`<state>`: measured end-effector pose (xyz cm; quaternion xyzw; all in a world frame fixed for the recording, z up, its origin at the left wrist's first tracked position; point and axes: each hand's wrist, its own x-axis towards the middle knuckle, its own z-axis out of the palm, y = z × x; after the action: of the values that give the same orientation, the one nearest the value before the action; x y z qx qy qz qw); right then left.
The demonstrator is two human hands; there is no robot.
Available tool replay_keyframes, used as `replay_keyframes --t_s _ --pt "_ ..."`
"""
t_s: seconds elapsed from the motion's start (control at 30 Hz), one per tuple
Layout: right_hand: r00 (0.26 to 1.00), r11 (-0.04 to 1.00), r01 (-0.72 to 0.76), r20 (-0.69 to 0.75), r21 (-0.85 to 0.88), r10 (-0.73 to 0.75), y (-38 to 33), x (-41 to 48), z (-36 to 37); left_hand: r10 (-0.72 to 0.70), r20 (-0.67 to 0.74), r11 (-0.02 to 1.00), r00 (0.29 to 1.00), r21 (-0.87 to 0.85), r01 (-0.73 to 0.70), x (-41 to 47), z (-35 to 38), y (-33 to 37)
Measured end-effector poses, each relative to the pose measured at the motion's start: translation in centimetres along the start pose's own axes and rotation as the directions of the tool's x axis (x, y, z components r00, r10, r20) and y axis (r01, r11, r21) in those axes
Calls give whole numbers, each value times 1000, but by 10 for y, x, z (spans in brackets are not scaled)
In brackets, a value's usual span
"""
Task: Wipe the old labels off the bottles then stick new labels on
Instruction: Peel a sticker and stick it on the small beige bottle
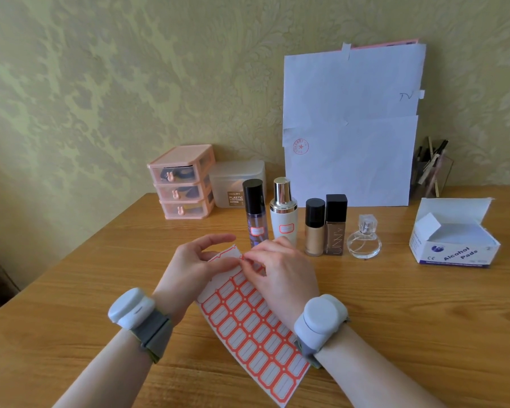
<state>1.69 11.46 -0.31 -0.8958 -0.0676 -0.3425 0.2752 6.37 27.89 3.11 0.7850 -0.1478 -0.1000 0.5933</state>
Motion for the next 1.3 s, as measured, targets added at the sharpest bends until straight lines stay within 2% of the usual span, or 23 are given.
replay_keyframes --t_s 0.57,0.9,1.3 --pt "1000 999 19 -20 -38 -20 -1 0 -2 -38 -22 998 999 -57 36 2 0 -1" --pt "995 995 30 -94 -95 -39 -1 1 -1 -44 -37 996 998 -74 41 2 4 -2" --pt "999 999 32 -8 -35 -33 -1 2 -3 -63 -63 984 996 -173 51 -2 9 -3"
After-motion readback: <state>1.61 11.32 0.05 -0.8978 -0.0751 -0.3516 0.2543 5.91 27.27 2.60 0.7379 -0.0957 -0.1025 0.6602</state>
